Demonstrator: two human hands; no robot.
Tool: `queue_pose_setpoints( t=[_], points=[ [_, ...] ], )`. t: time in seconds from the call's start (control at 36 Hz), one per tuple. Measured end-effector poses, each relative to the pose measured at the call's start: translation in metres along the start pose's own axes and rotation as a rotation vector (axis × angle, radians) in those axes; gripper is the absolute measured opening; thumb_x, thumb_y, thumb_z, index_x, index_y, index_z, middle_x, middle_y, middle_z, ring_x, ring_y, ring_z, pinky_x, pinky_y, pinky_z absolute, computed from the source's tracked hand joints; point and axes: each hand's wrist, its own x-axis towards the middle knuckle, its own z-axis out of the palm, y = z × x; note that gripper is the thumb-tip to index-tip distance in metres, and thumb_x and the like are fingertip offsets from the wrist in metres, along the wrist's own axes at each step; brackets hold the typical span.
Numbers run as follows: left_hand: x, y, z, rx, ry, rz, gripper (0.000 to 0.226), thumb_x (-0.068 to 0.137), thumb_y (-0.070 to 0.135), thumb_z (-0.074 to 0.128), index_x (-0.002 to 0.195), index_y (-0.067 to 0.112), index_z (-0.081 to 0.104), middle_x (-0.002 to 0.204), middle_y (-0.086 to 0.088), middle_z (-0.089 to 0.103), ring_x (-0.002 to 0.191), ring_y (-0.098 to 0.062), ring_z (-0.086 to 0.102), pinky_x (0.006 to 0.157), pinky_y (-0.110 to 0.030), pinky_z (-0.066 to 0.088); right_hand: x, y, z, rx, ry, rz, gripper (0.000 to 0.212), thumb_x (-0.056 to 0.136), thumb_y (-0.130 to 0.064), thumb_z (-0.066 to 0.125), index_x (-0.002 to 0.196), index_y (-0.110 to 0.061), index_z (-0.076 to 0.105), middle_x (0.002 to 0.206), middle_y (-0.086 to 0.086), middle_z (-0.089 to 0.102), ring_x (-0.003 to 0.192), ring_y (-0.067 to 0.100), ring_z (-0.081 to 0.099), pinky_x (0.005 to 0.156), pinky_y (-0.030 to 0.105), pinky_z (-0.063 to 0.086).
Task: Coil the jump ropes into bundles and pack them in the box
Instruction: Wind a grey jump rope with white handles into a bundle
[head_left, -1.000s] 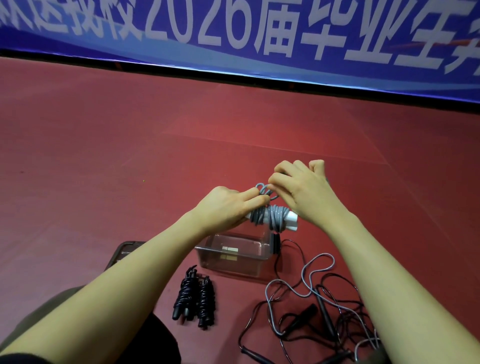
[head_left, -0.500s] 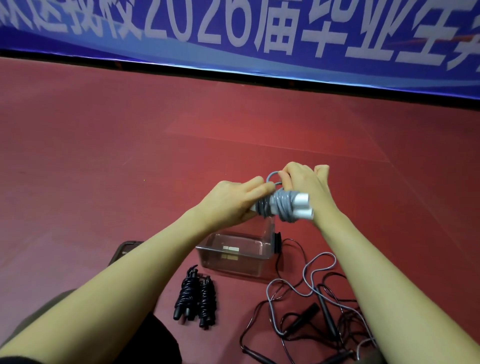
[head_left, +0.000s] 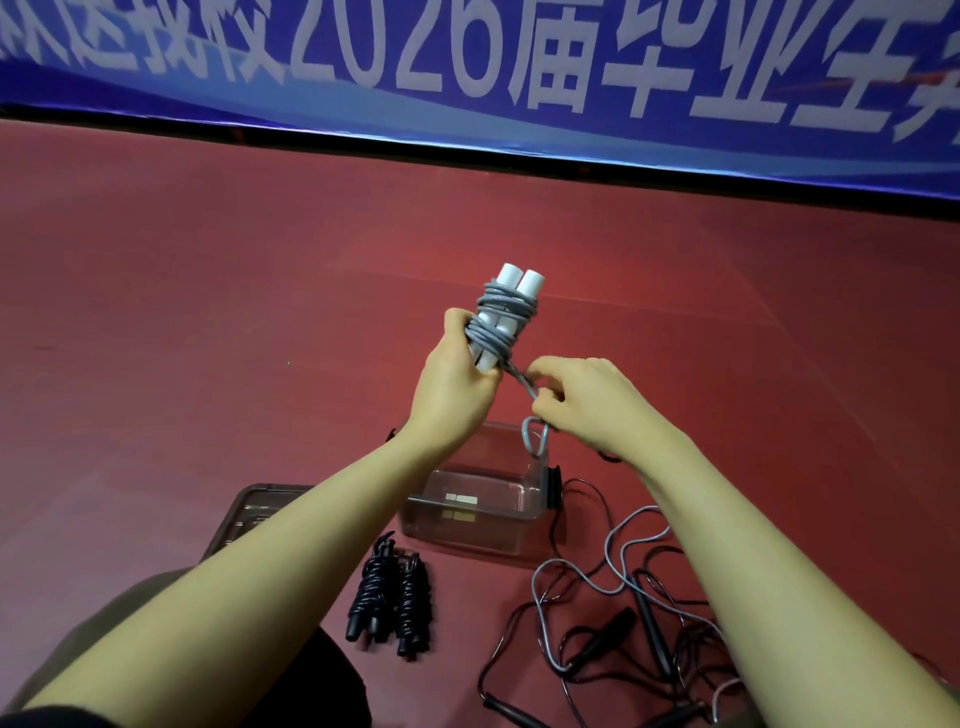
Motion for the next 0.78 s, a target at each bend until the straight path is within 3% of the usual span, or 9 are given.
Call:
queue_pose_setpoints(
  t=[0.19,0.36,0.42,0.47,0.61,0.69,0.78],
  points=[
    [-0.002,-0.008,0.005,0.141,-0.003,-0.076,0.017,0.087,0.006,0.047,0.098,0.013,0.035,0.088,-0.009,0.058,0.077,-0.034,0.053,0.060,-0.038,0.038,-0.005,-0.013,0.001,0.081,-0.172,0.094,0.017,0.084,-0.016,0.047,0.086,-0.009,0.063,0.065,0.002,0.050,0.070,0.026,0.042,0.071,0.028,0.025],
    [-0.001,-0.011,0.008,0.321,-0.050,-0.152,0.017,0.090,0.009,0.046,0.099,0.010,0.032,0.088,-0.012,0.057,0.072,-0.036,0.048,0.058,-0.036,0.034,-0.008,-0.015,0.001,0.264,-0.276,0.139,0.023,0.081,-0.015,0.053,0.060,-0.009,0.046,0.057,0.006,0.046,0.058,0.022,0.038,0.057,0.024,0.026],
    [-0.001,-0.014,0.007,0.424,-0.055,-0.181,0.022,0.091,0.012,0.048,0.107,0.006,0.034,0.087,-0.011,0.054,0.072,-0.034,0.046,0.060,-0.036,0.035,-0.010,-0.016,0.000,0.347,-0.287,0.168,0.023,0.080,-0.013,0.053,0.062,0.001,0.051,0.050,0.004,0.046,0.054,0.020,0.037,0.055,0.025,0.030],
    [0.001,-0.018,0.005,0.508,-0.055,-0.214,0.024,0.092,0.012,0.048,0.110,0.004,0.035,0.091,-0.015,0.056,0.076,-0.037,0.050,0.062,-0.037,0.036,-0.011,-0.018,-0.001,0.389,-0.307,0.170,0.025,0.080,-0.011,0.051,0.076,0.011,0.060,0.050,0.004,0.046,0.053,0.018,0.037,0.055,0.027,0.030],
    [0.002,-0.026,0.003,0.747,-0.106,-0.172,0.020,0.093,0.008,0.046,0.110,0.004,0.037,0.100,-0.018,0.062,0.088,-0.040,0.060,0.061,-0.037,0.034,-0.010,-0.020,-0.001,0.397,-0.314,0.141,0.032,0.082,-0.015,0.046,0.085,0.015,0.057,0.059,0.008,0.047,0.055,0.016,0.035,0.056,0.027,0.030],
    [0.003,-0.029,0.004,0.890,-0.151,-0.133,0.019,0.094,0.008,0.045,0.112,0.004,0.039,0.104,-0.016,0.064,0.093,-0.039,0.061,0.062,-0.036,0.034,-0.009,-0.021,0.000,0.380,-0.307,0.115,0.031,0.082,-0.017,0.050,0.074,0.012,0.055,0.060,0.008,0.041,0.058,0.016,0.033,0.058,0.029,0.027],
    [0.002,-0.031,0.004,1.062,-0.213,-0.060,0.018,0.093,0.004,0.043,0.111,0.006,0.041,0.105,-0.011,0.065,0.095,-0.035,0.063,0.062,-0.034,0.034,-0.008,-0.024,0.001,0.311,-0.284,0.064,0.030,0.080,-0.021,0.059,0.058,-0.009,0.043,0.057,0.005,0.036,0.058,0.018,0.031,0.058,0.032,0.026]
  ],
)
